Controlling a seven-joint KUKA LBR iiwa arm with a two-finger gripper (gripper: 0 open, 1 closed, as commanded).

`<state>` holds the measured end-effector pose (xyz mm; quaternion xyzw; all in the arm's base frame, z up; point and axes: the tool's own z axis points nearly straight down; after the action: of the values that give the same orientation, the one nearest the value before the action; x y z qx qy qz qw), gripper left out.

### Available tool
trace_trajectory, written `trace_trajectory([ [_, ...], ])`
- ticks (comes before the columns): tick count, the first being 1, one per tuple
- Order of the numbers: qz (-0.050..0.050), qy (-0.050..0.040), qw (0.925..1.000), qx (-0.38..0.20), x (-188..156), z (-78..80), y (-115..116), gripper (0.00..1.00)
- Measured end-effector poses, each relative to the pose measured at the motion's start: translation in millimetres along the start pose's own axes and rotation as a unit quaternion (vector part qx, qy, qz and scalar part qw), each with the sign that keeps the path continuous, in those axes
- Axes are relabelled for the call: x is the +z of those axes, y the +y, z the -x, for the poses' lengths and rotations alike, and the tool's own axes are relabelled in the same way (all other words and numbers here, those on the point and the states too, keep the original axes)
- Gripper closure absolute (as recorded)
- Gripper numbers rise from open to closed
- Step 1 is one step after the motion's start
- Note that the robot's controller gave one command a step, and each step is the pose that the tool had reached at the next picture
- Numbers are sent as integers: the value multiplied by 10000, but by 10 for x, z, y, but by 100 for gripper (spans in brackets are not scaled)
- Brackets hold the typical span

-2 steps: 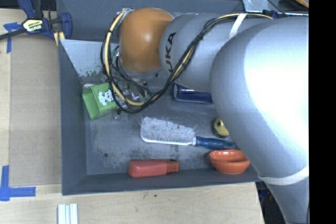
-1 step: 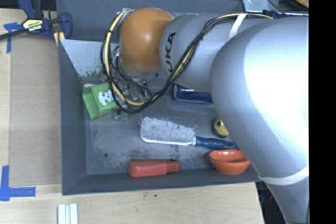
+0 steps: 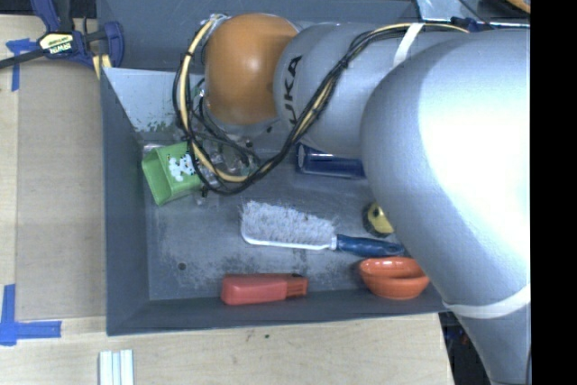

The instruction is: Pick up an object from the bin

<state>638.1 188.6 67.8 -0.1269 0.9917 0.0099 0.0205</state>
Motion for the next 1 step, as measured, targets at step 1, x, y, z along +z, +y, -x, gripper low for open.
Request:
trace_trajectory([
  [1,0,0,10000,1,0,0,0,0],
])
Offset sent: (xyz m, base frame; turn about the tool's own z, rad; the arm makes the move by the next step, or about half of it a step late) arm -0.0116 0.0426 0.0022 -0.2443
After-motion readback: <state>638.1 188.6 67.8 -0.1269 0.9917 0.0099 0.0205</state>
